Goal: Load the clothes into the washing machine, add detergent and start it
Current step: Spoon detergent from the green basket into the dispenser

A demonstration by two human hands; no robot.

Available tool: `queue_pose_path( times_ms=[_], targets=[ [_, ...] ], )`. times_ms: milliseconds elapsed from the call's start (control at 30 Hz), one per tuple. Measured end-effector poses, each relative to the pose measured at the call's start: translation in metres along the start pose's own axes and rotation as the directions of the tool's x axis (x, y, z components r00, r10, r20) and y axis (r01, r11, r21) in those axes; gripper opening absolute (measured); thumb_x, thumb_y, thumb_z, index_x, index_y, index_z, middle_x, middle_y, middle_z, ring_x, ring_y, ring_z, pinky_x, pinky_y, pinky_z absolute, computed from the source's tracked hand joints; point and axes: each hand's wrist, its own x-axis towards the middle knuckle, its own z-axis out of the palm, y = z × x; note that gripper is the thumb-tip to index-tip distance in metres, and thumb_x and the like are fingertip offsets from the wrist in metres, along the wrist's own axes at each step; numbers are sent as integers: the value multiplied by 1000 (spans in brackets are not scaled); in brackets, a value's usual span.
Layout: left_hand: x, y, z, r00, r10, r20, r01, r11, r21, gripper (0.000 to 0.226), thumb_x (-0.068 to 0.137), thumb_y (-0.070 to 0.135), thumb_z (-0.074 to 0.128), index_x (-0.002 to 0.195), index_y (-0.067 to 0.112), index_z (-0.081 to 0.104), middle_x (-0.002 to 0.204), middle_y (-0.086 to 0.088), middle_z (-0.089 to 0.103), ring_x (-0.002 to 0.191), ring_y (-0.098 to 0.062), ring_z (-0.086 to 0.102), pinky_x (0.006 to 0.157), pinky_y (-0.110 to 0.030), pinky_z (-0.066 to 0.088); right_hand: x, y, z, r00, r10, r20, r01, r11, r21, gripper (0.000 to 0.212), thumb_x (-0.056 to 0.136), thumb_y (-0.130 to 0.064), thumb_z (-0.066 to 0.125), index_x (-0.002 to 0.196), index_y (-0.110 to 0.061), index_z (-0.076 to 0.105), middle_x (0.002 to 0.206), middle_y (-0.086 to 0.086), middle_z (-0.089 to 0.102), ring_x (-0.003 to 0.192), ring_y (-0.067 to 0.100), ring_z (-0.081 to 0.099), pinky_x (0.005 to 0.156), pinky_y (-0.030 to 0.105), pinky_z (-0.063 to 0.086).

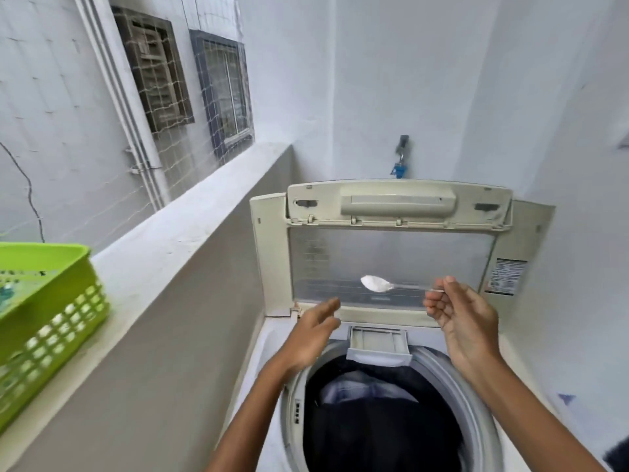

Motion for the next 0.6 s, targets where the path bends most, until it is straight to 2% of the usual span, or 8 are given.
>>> queue_pose_path(
  times_ms=[67,167,200,267,300,433,533,600],
  targets=[
    [11,-11,12,997,-69,45,70,997,-24,49,97,11,42,146,13,37,149,2,40,135,-8,37,109,-18,28,4,15,-11,999,28,-34,-29,1000,-11,45,59,-41,68,85,-5,61,55,-1,66,52,8,63,52,17,53],
    [21,-28,29,986,-145,81,145,989,14,50,92,29,44,141,28,41,147,8,42,130,-5,42,112,-23,31,8,40,-27,996,55,-77,-57,998,-30,28,75,-31,62,84,-5,61,54,0,65,52,9,63,51,17,53],
    [25,-34,33,984,-155,85,155,988,5,46,92,29,45,138,33,42,144,11,45,125,-2,45,107,-17,34,9,50,-33,993,61,-99,-66,997,-46,21,83,-26,58,83,-5,60,53,0,65,52,10,62,51,17,53],
    [29,-43,41,980,-174,95,177,984,-22,37,97,13,44,130,29,46,125,19,53,107,7,50,84,4,35,9,67,-44,986,82,-143,-93,993,-78,19,93,-17,52,81,-4,59,53,1,65,52,10,62,51,16,53],
    [32,-48,44,977,-187,101,191,981,-26,37,96,5,42,125,28,48,117,20,54,101,11,51,76,7,34,9,76,-50,982,97,-161,-112,990,-88,19,94,-16,51,81,-4,59,53,1,66,51,9,62,51,16,53],
    [39,-77,58,961,-241,136,246,969,-23,44,91,9,43,132,24,49,131,13,54,117,0,51,90,-4,35,7,104,-65,960,167,-226,-185,981,-62,21,80,-26,57,82,-6,59,54,2,67,49,7,63,50,15,53],
    [42,-88,64,945,-272,182,281,959,-25,47,94,3,38,135,27,40,112,25,47,93,16,46,77,1,35,8,122,-75,936,209,-282,-229,973,-38,16,84,-24,57,83,-8,60,53,1,66,48,7,63,50,15,53],
    [42,-90,67,934,-289,211,300,954,-20,50,95,5,37,141,24,34,107,26,44,91,16,45,76,-1,35,9,132,-79,921,234,-311,-256,966,-33,15,92,-18,54,84,-7,60,53,2,67,48,8,64,49,16,54]
  ],
)
